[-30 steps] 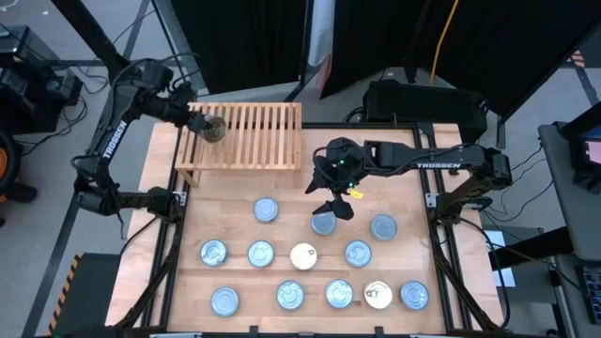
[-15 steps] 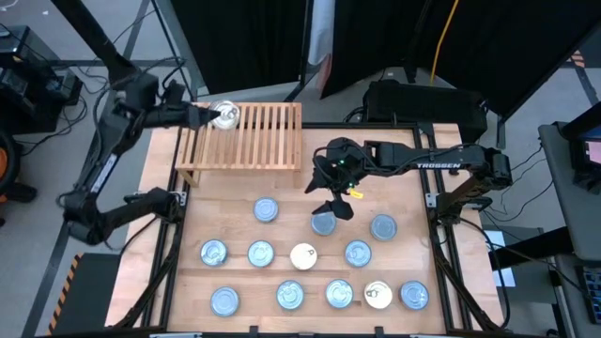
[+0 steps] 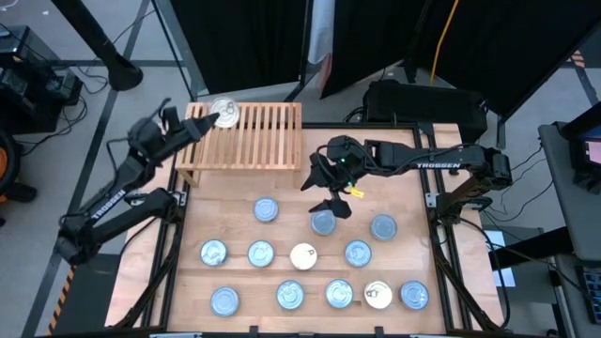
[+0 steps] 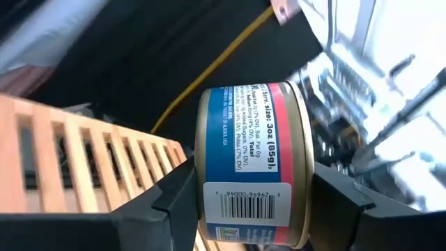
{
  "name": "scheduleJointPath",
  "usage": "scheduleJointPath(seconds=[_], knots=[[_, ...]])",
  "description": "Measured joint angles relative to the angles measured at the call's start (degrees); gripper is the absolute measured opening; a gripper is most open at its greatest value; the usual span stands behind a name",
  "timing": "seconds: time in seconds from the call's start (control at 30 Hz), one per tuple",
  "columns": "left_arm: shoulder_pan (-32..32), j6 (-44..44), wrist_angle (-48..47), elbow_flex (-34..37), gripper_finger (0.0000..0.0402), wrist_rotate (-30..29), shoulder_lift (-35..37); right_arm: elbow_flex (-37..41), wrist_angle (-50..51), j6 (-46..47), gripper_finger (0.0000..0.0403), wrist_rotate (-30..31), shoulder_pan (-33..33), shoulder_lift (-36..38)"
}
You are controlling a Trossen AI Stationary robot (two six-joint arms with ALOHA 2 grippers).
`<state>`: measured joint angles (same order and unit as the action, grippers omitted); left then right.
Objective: Stack canned seafood by type on shelf
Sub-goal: Put the top right blue can on the shelf
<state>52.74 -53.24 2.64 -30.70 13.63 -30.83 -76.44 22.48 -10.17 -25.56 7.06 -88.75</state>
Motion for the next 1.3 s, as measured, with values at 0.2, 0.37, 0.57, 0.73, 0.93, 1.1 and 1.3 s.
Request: scheduleJointPath(seconds=[0.2, 0.37, 0.57, 0.73, 0.93, 1.1, 1.3], knots=[[-6.04, -0.57, 1.55, 3.30, 0.0202, -16.41, 4.30, 0.00, -0.02, -0.17, 0.0313, 0.04, 0.94, 0.00], [-6.77, -0.49, -4.34, 3.32, 0.0202, -19.72, 6.33, 0.00, 0.12, -0.14, 0.0313, 0.04, 1.19, 0.00], [-6.77, -3.16, -16.48, 3.34, 0.0202, -25.78, 9.67, 0.00, 0.41, -0.70, 0.0313, 0.02, 1.17, 0.00], [-6.77, -3.45, -20.04, 3.34, 0.0202, -28.97, 13.52, 0.00, 1.17, -1.03, 0.0313, 0.02, 1.17, 0.00], [-6.70, -3.23, -28.89, 3.32, 0.0206, -29.16, 16.38, 0.00, 1.21, -1.45, 0.0313, 0.02, 1.17, 0.00], [-6.70, -2.45, -32.95, 3.32, 0.0225, -31.58, 16.28, -0.02, 1.16, -1.44, 0.0313, 0.02, 1.17, 0.00], [-6.70, 1.13, -32.97, 3.30, 0.0241, -34.13, 16.29, -0.02, 0.85, -1.20, 0.0313, 0.02, 1.17, 0.00]])
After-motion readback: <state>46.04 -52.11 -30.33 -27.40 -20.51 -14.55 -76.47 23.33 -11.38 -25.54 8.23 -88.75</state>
